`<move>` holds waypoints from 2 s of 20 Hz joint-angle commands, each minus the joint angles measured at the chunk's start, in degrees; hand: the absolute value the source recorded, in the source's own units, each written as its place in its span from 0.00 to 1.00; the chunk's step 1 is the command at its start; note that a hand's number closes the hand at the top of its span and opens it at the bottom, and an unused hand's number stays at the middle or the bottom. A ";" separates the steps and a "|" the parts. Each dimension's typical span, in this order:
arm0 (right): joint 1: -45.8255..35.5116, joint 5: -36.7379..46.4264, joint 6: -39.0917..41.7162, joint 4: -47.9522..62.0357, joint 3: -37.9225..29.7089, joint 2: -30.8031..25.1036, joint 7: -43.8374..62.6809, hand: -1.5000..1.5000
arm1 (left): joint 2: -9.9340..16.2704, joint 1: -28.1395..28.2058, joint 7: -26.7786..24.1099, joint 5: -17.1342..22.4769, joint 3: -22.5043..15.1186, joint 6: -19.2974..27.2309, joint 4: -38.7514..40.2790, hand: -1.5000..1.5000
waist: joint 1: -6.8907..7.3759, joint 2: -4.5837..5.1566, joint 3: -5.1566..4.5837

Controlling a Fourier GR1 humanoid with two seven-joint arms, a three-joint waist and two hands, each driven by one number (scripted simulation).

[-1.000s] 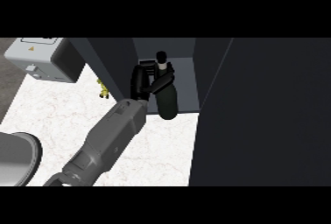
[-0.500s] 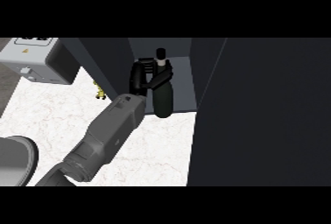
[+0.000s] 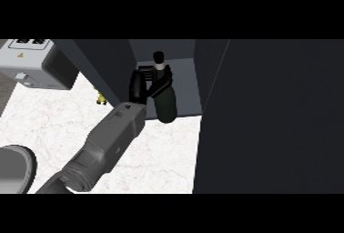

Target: Pick up the wine, place it into the cabinet and close the cabinet

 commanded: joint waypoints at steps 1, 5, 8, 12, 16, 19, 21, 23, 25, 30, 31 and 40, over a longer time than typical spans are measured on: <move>-0.51 -0.86 -0.43 -1.09 0.04 -0.37 1.01 0.00 | -1.04 3.30 -0.89 0.37 -1.64 0.43 2.19 1.00 | -0.46 0.50 -0.16; -2.00 -0.90 -0.86 -0.14 -0.33 -1.17 1.71 0.00 | -1.03 1.48 -2.79 -0.08 -0.55 -1.53 5.75 1.00 | -0.39 0.92 -0.18; -0.83 -1.58 0.11 0.79 -0.45 -0.64 0.62 0.00 | -1.03 0.77 -4.91 0.57 -0.76 1.77 4.75 1.00 | -1.28 0.92 -0.16; -1.00 -1.50 -0.09 0.92 0.19 -0.36 0.94 0.00 | -1.04 0.70 -4.88 1.27 -0.67 0.08 5.14 1.00 | -1.54 1.04 -0.21; -1.35 -0.60 0.19 0.38 1.30 0.22 0.30 0.00 | -1.05 -0.76 -4.66 1.62 -0.57 -0.70 5.53 1.00 | -1.57 1.05 -0.19; -1.86 -0.28 0.24 2.27 0.75 0.26 -0.31 0.00 | -1.06 -4.40 -2.91 2.00 0.38 -0.53 6.81 1.00 | -1.73 1.42 -0.17; 1.93 -0.59 -0.09 -2.29 1.24 0.59 1.32 0.00 | -1.07 -3.76 -4.34 1.97 1.12 -2.50 7.90 1.00 | -0.53 0.63 -0.16; -1.01 -1.87 0.21 1.42 -0.24 -0.16 0.24 0.00 | -1.08 -5.28 -3.33 2.31 1.13 -0.19 7.67 1.00 | -1.42 1.16 -0.15; -2.64 0.71 -0.97 1.59 0.94 0.81 -0.14 0.00 | -1.08 -7.35 -3.02 1.74 1.19 -0.05 8.95 1.00 | -0.63 1.22 -0.17; -0.26 -0.28 -0.36 0.66 0.99 1.12 0.03 0.00 | -1.06 -10.13 -2.19 0.77 0.93 1.80 11.28 1.00 | -1.60 1.49 -0.14; -0.18 -1.92 0.53 1.15 -0.76 0.29 -0.77 0.00 | -0.02 -10.42 -2.14 0.89 1.25 0.57 11.79 1.00 | -1.69 1.59 -0.11; 0.30 -3.16 1.45 0.88 -0.13 -0.33 0.05 0.00 | 0.67 -12.22 -2.66 0.93 2.16 3.18 13.80 1.00 | -1.46 1.52 -0.10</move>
